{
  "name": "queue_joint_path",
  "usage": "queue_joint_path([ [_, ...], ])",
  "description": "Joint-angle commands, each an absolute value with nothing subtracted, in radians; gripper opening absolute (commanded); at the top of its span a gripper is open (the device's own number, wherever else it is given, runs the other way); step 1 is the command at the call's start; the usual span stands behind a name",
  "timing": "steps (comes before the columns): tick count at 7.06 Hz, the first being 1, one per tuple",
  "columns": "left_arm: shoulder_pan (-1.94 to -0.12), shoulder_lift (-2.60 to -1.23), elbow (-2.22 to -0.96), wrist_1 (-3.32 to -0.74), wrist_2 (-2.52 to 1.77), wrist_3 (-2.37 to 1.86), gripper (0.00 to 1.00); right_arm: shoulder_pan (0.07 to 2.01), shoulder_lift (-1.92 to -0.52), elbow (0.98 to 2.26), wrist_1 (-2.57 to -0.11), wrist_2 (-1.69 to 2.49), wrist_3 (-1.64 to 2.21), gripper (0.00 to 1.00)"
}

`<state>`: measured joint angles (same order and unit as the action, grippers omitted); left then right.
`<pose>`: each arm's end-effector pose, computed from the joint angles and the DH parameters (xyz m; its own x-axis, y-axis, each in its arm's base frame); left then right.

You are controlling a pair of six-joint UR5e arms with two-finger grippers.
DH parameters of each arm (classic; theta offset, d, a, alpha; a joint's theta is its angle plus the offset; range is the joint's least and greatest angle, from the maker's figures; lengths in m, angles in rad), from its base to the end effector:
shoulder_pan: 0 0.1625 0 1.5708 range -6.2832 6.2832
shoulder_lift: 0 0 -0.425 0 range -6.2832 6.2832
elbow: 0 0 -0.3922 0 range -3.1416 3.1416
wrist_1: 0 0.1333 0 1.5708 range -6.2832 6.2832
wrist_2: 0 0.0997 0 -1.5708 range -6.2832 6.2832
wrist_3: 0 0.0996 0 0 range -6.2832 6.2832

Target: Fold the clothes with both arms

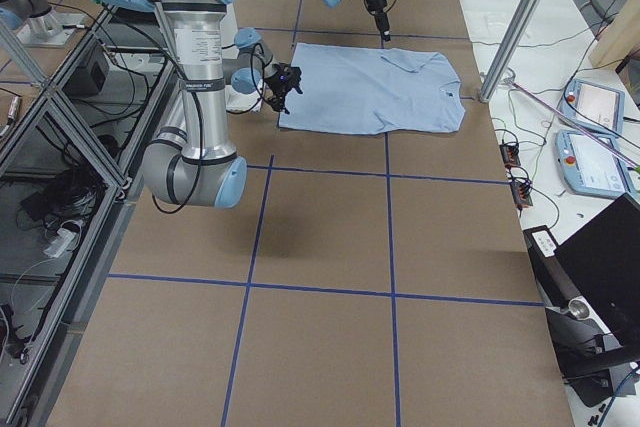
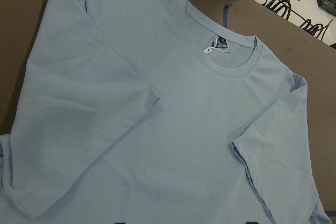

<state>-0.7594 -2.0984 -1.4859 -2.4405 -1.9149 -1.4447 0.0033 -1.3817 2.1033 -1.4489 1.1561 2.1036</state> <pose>0.4278 -0.5436 0.2893 0.2356 -0.0604 -0.9700 0.3850 0.9222 0.0361 -0.5081 -0.1751 0.3070 0.4183 0.4663 0.7795 -0.5996 0.7864 -0.1487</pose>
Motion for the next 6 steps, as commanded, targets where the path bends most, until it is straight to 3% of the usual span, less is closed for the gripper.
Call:
queue_joint_path([
  [1, -0.758, -2.097, -1.486, -2.441, -1.914, -1.445, 0.81, -0.052, -1.417, 2.083, -1.462, 1.129, 2.189, 0.82],
  [2, -0.759, -2.097, -1.486, -2.441, -1.914, -1.443, 0.81, -0.051, -1.414, 2.059, -1.462, 1.129, 2.187, 0.77],
  [3, -0.759, -2.097, -1.485, -2.441, -1.914, -1.443, 0.81, -0.043, -1.413, 2.063, -1.46, 1.129, 2.187, 0.63],
  [4, -0.758, -2.095, -1.483, -2.441, -1.914, -1.443, 0.81, -0.041, -1.417, 2.056, -1.462, 1.131, 2.184, 0.63],
  [5, -0.758, -2.095, -1.48, -2.441, -1.914, -1.442, 0.81, -0.041, -1.419, 2.057, -1.462, 1.129, 2.184, 0.49],
  [6, -0.758, -2.095, -1.48, -2.442, -1.914, -1.44, 0.81, -0.04, -1.42, 2.068, -1.462, 1.134, 2.18, 0.0],
])
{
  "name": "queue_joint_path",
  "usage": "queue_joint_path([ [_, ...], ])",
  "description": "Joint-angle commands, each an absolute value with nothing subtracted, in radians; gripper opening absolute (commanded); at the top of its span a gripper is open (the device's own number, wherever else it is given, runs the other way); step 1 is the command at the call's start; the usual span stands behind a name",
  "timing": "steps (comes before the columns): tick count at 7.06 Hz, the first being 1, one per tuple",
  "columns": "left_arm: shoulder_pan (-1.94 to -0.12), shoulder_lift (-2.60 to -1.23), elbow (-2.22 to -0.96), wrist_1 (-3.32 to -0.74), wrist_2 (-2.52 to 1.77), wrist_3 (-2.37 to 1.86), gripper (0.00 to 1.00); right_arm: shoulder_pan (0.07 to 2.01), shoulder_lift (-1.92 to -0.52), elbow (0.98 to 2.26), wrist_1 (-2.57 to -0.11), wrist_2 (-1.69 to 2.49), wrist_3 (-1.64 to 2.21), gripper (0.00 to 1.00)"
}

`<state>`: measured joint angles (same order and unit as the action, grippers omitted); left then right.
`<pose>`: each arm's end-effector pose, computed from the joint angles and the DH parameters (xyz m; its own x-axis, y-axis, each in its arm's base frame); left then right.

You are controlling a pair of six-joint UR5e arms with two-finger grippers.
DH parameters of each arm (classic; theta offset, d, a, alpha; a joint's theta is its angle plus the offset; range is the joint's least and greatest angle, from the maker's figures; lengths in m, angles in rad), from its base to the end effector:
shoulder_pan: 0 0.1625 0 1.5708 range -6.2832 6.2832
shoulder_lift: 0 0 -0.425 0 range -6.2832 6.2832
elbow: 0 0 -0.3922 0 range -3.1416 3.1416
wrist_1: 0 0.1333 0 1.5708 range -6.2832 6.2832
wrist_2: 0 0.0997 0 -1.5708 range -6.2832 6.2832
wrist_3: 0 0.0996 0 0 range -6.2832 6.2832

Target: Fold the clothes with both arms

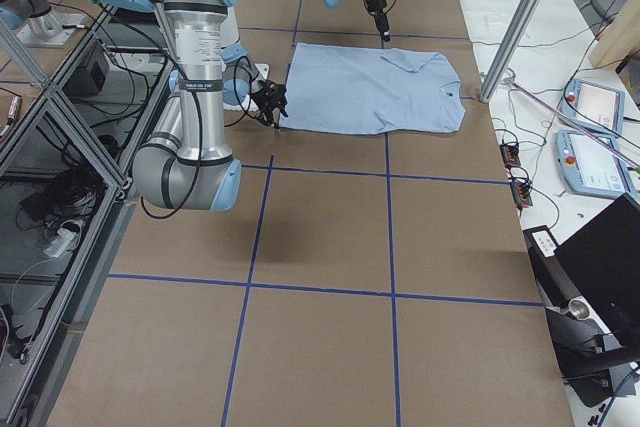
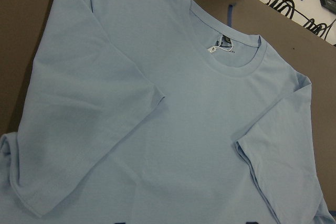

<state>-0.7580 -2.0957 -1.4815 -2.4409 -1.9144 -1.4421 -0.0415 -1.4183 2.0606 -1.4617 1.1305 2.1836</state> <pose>0.4290 -0.5435 0.2931 0.2415 -0.0622 -0.9684 0.3834 0.9229 0.0363 -0.5198 -0.1543 0.3454 0.4516 0.5020 0.7376 -0.6270 0.7667 -0.1379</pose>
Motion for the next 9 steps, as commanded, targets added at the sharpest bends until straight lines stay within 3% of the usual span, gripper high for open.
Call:
queue_joint_path([
  [1, -0.758, -2.095, -1.48, -2.442, -1.914, -1.44, 0.81, -0.038, -1.427, 2.069, -1.462, 1.135, 2.177, 0.0],
  [4, -0.749, -2.094, -1.52, -2.441, -1.911, -1.448, 0.81, -0.041, -1.44, 2.08, -1.462, 1.134, 2.175, 0.0],
  [5, -0.702, -1.991, -1.622, -2.439, -1.904, -1.509, 0.83, -0.04, -1.439, 2.094, -1.463, 1.135, 2.177, 0.0],
  [6, -0.649, -1.895, -1.757, -2.374, -1.876, -1.525, 1.0, -0.04, -1.439, 2.098, -1.462, 1.134, 2.175, 0.0],
  [7, -0.561, -1.809, -1.892, -2.276, -1.77, -1.525, 1.0, -0.04, -1.437, 2.102, -1.462, 1.134, 2.177, 0.0],
  [9, -0.48, -1.61, -2.037, -2.23, -1.698, -1.534, 0.98, -0.04, -1.437, 2.126, -1.462, 1.135, 2.175, 0.0],
])
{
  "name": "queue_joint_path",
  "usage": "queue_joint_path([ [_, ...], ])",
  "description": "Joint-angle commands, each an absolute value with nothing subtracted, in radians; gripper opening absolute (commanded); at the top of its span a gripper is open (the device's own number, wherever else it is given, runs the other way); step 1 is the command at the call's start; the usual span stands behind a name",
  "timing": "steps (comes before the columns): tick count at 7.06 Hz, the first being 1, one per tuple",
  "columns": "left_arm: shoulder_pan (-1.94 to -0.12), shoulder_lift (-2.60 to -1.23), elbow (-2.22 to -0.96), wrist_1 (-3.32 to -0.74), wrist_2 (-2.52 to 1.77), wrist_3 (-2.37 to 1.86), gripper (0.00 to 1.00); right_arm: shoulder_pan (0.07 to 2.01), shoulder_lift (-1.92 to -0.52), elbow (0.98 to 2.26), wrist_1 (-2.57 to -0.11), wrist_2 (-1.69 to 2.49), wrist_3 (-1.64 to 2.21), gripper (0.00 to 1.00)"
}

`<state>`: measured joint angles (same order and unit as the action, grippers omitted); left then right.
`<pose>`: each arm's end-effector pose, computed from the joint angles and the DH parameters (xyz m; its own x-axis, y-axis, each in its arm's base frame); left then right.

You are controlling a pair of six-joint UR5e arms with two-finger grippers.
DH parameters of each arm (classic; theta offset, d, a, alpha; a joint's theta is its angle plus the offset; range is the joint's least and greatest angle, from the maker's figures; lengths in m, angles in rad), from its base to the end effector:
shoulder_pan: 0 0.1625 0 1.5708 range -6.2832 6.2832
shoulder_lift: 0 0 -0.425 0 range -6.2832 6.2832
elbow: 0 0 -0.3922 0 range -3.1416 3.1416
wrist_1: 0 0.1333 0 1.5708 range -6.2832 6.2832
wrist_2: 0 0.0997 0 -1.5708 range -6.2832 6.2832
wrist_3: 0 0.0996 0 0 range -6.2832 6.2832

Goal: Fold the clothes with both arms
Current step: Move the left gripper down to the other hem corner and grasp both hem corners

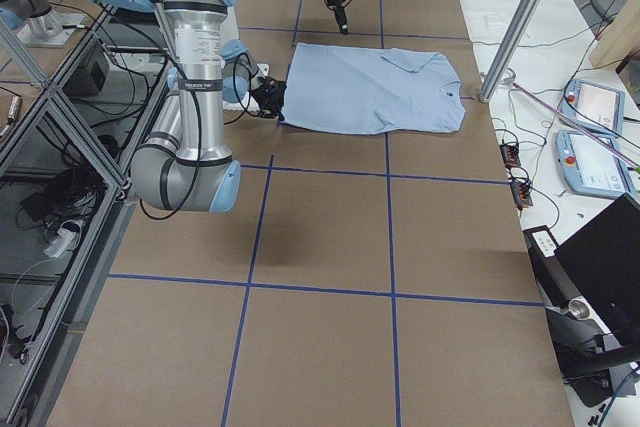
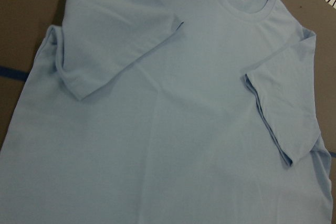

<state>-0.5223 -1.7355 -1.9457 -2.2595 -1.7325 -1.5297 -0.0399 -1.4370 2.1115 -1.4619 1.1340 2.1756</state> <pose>0.4028 -0.3671 0.3193 0.3056 -0.1291 -0.9433 0.3487 0.9371 -0.0153 -0.5039 -0.1555 0.3324 0.4333 0.4983 0.7509 -0.6182 0.7707 -0.1547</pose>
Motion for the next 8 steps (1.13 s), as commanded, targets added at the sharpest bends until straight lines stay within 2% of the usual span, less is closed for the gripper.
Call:
queue_joint_path([
  [1, -0.476, -1.568, -2.045, -2.218, -1.701, -1.535, 0.97, -0.037, -1.434, 2.131, -1.462, 1.132, 2.177, 0.0],
  [5, -0.309, -1.552, -2.028, -2.149, -1.681, -1.674, 0.89, -0.037, -1.436, 2.134, -1.462, 1.129, 2.177, 0.0],
  [8, -0.26, -1.552, -1.996, -2.141, -1.671, -1.675, 0.73, -0.037, -1.428, 2.134, -1.462, 1.129, 2.177, 0.0],
])
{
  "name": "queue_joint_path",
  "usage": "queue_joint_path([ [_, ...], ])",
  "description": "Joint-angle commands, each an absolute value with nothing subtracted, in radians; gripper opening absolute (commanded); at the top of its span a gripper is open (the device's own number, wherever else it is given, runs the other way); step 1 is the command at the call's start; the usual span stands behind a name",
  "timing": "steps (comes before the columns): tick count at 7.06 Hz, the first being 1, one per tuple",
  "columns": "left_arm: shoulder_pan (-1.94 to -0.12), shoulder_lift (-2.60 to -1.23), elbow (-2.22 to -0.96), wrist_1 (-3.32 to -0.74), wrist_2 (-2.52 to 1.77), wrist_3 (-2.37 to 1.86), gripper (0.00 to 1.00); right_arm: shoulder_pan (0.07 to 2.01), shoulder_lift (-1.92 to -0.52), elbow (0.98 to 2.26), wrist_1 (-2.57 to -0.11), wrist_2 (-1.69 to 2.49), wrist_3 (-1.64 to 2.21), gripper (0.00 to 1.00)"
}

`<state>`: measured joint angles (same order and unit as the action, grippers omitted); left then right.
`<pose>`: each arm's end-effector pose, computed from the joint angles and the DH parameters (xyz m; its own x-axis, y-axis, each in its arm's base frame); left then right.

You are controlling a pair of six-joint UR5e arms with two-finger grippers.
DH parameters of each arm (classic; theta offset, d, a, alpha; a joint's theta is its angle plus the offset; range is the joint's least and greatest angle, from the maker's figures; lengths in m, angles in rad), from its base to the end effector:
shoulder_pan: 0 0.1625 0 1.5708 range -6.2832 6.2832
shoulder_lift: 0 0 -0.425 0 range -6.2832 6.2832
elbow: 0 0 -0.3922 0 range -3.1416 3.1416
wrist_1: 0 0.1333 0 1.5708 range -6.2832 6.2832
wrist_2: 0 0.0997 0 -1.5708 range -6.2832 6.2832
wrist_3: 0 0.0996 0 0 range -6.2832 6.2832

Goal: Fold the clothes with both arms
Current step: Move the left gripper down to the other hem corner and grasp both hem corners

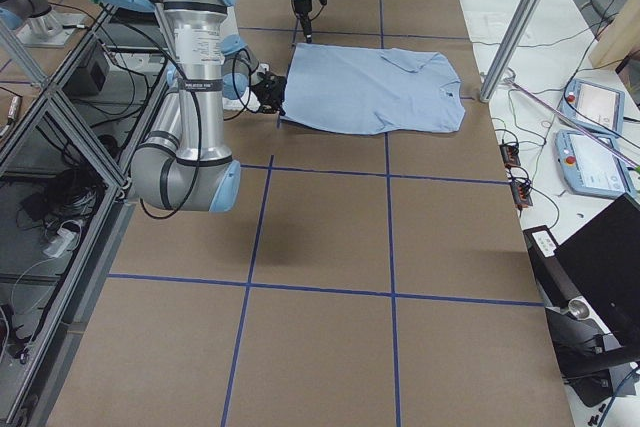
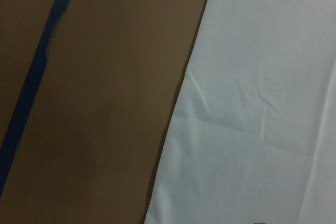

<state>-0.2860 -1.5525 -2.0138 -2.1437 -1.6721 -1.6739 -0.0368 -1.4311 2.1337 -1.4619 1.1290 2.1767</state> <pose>0.4324 -0.2556 0.3958 0.4970 -0.2529 -0.8301 0.2516 0.9575 -0.1410 -0.4986 -0.1576 0.3196 0.4079 0.5001 0.7638 -0.6192 0.7664 -0.1711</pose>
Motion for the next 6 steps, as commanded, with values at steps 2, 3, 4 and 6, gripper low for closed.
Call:
queue_joint_path([
  [2, -0.255, -1.554, -1.994, -2.141, -1.672, -1.675, 0.7, -0.037, -1.428, 2.134, -1.462, 1.129, 2.177, 0.0],
  [3, -0.255, -1.554, -1.999, -2.141, -1.675, -1.675, 0.62, -0.038, -1.427, 2.134, -1.462, 1.129, 2.177, 0.0],
  [4, -0.242, -1.552, -2.0, -2.141, -1.677, -1.677, 0.61, -0.037, -1.427, 2.134, -1.462, 1.129, 2.177, 0.0],
  [6, -0.215, -1.554, -2.0, -2.143, -1.675, -1.706, 0.58, -0.038, -1.427, 2.134, -1.462, 1.129, 2.177, 0.0],
])
